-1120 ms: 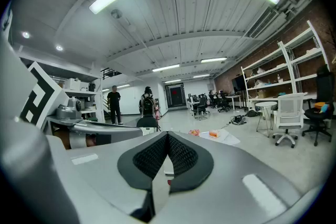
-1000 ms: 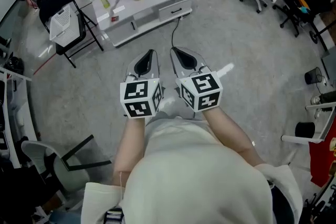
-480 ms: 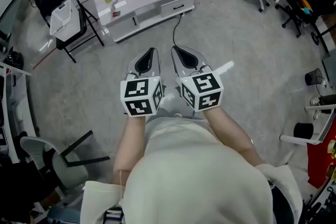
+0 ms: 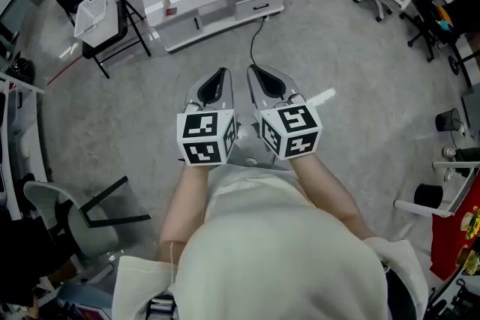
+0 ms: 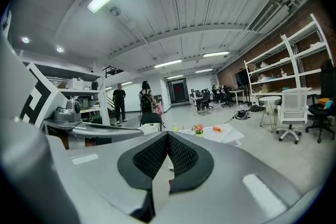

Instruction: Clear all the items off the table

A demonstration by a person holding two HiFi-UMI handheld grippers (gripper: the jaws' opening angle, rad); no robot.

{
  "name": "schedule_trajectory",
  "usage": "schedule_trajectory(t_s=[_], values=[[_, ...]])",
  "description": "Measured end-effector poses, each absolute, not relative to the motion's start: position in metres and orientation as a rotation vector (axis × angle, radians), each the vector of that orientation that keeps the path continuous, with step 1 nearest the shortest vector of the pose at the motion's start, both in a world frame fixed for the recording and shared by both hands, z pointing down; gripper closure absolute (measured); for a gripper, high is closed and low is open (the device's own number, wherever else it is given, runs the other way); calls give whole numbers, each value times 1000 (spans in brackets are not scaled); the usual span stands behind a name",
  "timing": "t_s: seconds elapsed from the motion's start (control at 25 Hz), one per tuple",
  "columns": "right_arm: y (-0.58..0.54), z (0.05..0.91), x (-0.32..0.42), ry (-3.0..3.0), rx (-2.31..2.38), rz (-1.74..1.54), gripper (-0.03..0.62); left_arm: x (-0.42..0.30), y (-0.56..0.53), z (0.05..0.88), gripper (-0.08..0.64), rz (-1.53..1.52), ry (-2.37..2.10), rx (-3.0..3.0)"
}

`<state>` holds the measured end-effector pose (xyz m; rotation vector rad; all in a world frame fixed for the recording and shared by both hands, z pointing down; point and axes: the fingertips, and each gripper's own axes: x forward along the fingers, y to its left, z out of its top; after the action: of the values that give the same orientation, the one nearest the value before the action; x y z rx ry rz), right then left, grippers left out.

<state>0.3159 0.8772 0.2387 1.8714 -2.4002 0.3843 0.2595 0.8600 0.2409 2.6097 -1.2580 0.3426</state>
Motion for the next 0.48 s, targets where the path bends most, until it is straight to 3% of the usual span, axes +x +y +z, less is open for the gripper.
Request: schedule_trajectory(t_s=[0.48], values=[[843, 244, 306, -2430, 1834, 420, 595, 242, 824, 250, 552, 341, -1316, 2542]])
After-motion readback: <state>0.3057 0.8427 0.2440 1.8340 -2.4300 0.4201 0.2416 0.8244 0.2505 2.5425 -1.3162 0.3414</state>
